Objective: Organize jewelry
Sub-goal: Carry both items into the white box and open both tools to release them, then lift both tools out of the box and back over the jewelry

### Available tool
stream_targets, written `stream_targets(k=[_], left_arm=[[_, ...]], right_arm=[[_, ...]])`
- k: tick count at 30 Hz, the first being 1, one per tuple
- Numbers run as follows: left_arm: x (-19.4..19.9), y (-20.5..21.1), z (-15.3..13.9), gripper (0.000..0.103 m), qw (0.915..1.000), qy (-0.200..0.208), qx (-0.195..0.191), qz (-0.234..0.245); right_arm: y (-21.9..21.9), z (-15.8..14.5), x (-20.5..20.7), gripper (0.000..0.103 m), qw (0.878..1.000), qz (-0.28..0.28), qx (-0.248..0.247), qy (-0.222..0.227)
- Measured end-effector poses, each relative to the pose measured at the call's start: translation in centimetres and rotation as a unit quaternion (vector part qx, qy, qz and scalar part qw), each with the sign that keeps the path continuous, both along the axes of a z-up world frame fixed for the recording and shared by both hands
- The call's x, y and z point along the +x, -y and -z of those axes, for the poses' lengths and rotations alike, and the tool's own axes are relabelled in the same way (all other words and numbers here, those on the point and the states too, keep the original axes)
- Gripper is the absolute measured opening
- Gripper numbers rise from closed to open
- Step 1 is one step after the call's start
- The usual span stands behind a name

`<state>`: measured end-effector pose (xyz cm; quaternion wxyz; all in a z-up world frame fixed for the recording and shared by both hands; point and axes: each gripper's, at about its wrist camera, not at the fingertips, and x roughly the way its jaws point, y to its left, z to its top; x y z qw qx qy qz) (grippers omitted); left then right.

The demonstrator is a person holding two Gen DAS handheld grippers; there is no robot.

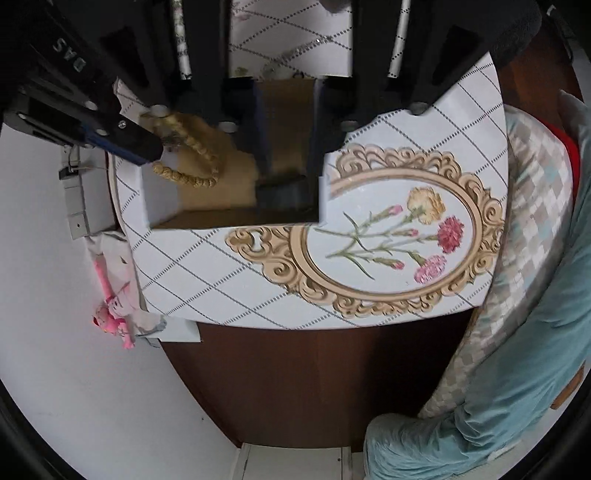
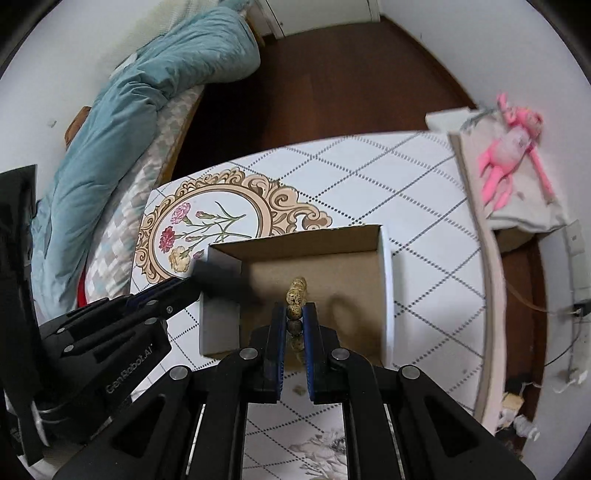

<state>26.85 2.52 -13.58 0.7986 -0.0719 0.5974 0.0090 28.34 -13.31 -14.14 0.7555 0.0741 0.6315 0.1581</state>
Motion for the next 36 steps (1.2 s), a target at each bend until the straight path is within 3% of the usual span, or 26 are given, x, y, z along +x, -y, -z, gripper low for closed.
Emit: stream_targets(k=[1,2,3,5,6,8,10,12,15,26,36], left_arm=[[0.0,0.0,-0.2,0.055,1.0000,0.006,0.003,-0.002],[-0.1,-0.1,-0.4,0.069,0.9999,0.015,0.004,-0.003],[-0.3,-0.3,-0.6,0.072,0.9997,0.025,0.005,-0.004],[-0.5,-0.5,-0.7,0.081,0.9994,0.031,0.012,-0.005],[-0.7,-0.6,-0.6,0.083,0.9993,0.035,0.014,-0.006],[-1.1,-1.0,-0.5,0.096,0.9986,0.045,0.025,-0.012],[-1.4,-1.1,-0.3,0.102,0.9979,0.053,0.033,-0.015],[-2.0,-1.2,-0.1,0.102,0.9962,0.065,0.054,-0.019],[-2.8,-1.3,0.7,0.103,0.9948,0.074,0.068,-0.021],[-4.5,-1.4,1.3,0.103,0.9931,0.081,0.079,-0.030],[-7.5,-1.0,-1.5,0.103,0.9906,0.109,0.075,-0.033]], right_arm=[[0.2,0.6,0.4,0.011,1.000,0.001,-0.003,-0.008],[0.5,1.1,0.7,0.016,1.000,0.001,-0.010,-0.014],[0.6,1.3,0.7,0.033,1.000,0.003,-0.016,-0.015],[1.2,1.5,0.5,0.055,0.999,0.006,-0.036,-0.004],[1.4,1.5,0.3,0.057,0.999,0.007,-0.047,0.005],[1.7,1.2,0.0,0.057,0.997,0.006,-0.077,0.023],[1.8,1.0,-0.5,0.065,0.993,0.006,-0.111,0.044],[1.8,1.1,-1.1,0.081,0.985,0.008,-0.158,0.069],[1.8,1.6,-1.8,0.097,0.978,0.009,-0.189,0.083],[1.7,2.3,-3.5,0.103,0.969,0.021,-0.219,0.108],[2.6,-1.3,-6.4,0.103,0.965,0.038,-0.213,0.148]])
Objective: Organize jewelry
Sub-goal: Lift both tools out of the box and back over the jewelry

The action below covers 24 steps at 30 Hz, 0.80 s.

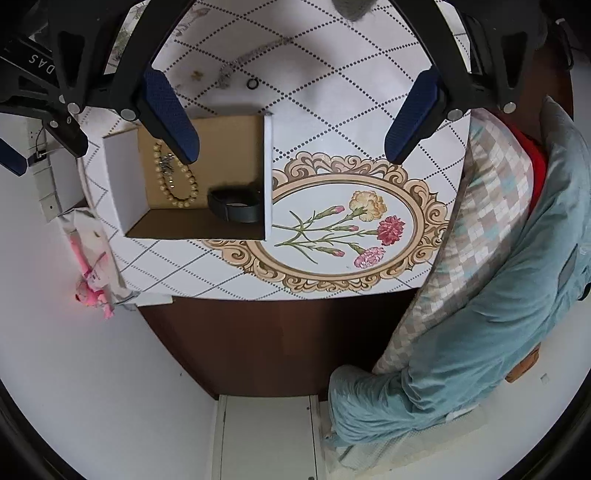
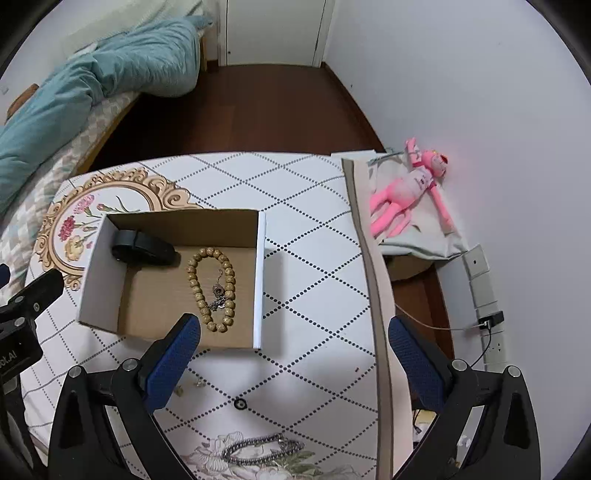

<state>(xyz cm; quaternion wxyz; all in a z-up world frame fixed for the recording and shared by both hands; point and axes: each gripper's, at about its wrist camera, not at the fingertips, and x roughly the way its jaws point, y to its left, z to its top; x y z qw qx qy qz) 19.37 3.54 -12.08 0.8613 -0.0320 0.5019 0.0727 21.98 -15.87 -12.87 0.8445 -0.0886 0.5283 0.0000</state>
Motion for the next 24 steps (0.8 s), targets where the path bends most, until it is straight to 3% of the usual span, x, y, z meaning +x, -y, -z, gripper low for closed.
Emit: stream_targets(k=[17,24], left_arm=[[-5.7,0.5,-6.8,0.103,0.9977,0.066,-0.012,0.012],[-6.9,0.2,-7.2,0.103,0.9973,0.073,-0.003,0.013]], right_arm=[[0.3,-9.1,-6.6,0.103,0.996,0.000,0.021,0.089],[0.6,-9.4,-7.7,0.103,0.996,0.006,0.057,0.071]])
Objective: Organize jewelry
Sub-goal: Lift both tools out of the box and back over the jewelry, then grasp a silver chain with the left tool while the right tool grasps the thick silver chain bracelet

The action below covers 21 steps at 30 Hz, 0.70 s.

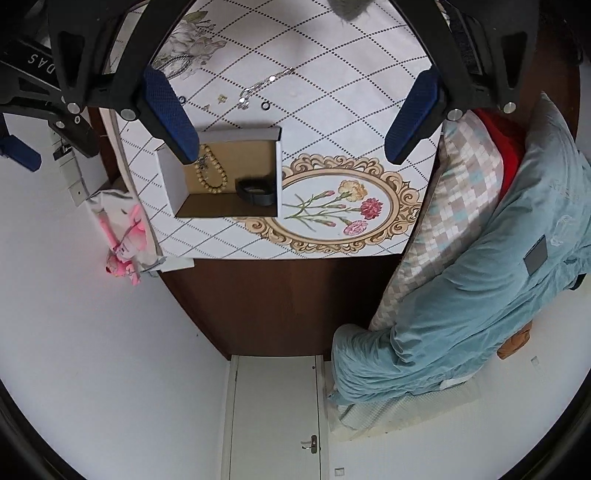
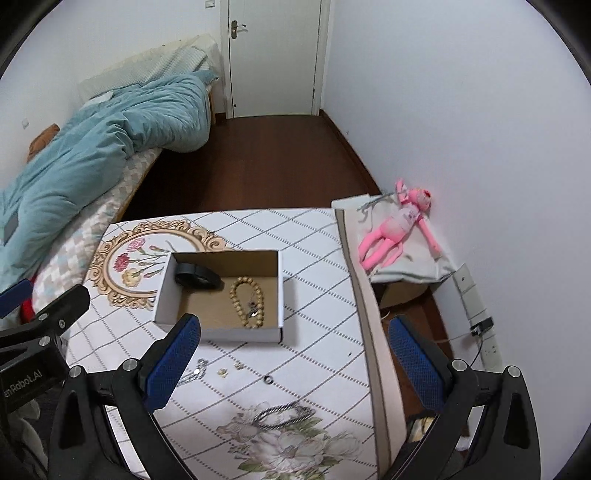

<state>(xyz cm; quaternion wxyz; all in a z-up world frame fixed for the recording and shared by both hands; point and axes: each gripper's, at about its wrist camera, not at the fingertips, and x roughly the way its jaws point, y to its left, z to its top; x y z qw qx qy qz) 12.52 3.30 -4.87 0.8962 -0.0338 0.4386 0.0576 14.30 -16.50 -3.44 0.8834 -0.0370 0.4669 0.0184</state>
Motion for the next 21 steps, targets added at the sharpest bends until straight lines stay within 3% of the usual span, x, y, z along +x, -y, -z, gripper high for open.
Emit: stream_targets(k=[3,10,16,18,21], left_arm=[[-0.4,-0.3,1.8,0.103,0.9998,-0.019,0.007,-0.005],[-1.9,-1.8,9.4,0.103,0.9939,-0.105,0.021,-0.026],[-3.6,-3.5,15.3,0.103,0.9829,-0.176,0.030,-0.047],[-4.0,-3.8,16.5,0.103,0.9800,-0.190,0.034,-0.049],[-4.3,-4.0,17.7,0.102,0.9771,-0.205,0.034,-0.044]], right_arm=[[0.8,2.0,-0.2,0.103,0.999,0.009,0.009,-0.031],[4.5,12.0,-1.2,0.102,0.984,0.065,0.046,-0.158],[6.5,18.7,-1.9,0.082,0.970,0.100,0.045,-0.215],[6.5,19.8,-2.0,0.080,0.968,0.099,0.046,-0.226],[5.8,21.3,-2.2,0.067,0.965,0.088,0.046,-0.242]])
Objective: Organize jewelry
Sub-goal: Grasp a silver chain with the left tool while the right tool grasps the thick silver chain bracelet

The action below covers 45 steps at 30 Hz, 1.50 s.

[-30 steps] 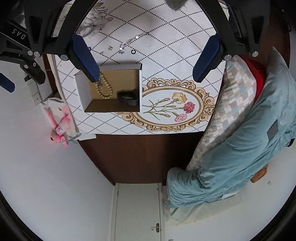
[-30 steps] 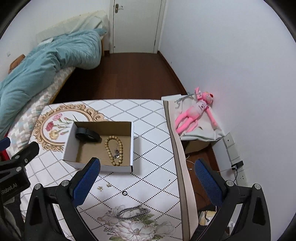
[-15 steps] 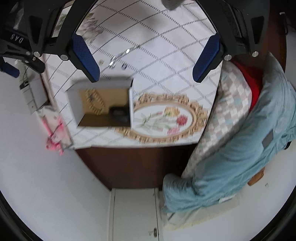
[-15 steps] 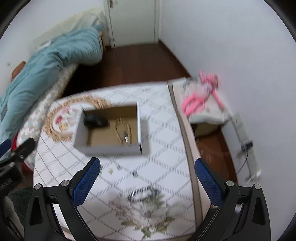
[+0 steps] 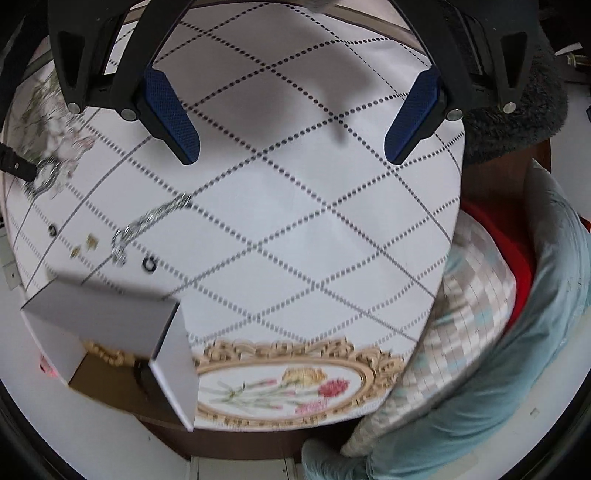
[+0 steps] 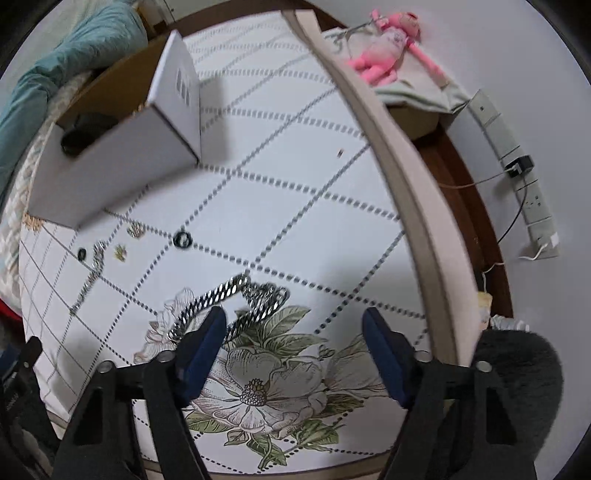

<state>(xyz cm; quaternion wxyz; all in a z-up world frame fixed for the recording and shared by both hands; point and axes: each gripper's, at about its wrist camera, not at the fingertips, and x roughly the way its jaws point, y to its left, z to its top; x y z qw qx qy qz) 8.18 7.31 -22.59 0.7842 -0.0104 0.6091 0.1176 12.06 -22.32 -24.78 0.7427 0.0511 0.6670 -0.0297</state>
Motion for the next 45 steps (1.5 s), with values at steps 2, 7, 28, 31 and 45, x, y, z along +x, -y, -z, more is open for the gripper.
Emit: stream_targets(k=[2,7,28,31,45], left_arm=[[0.0,0.0,0.6,0.102,1.0000,-0.005,-0.005,0.005],[1.1,1.4,1.2,0.095,0.9991,-0.009,-0.019,0.036],[7.7,11.4,1.7,0.041,0.9822,0.000,-0.071,0.174],[7.9,11.8,1.2,0.008,0.9804,0.000,-0.072,0.184],[4.2,5.3,-4.7,0.002,0.9801,0.039,-0.156,0.115]], right_arm=[[-0.5,-0.2,0.0,0.061,1.000,-0.011,-0.007,0.015],[-1.8,-0.5,0.0,0.011,0.999,-0.030,-0.026,0.031],[0.5,-0.5,2.1,0.008,0.999,0.020,0.034,0.018],[0.7,-0.5,2.4,0.008,0.999,0.020,0.038,0.015],[1.0,-3.4,1.1,0.008,0.994,0.012,0.099,0.037]])
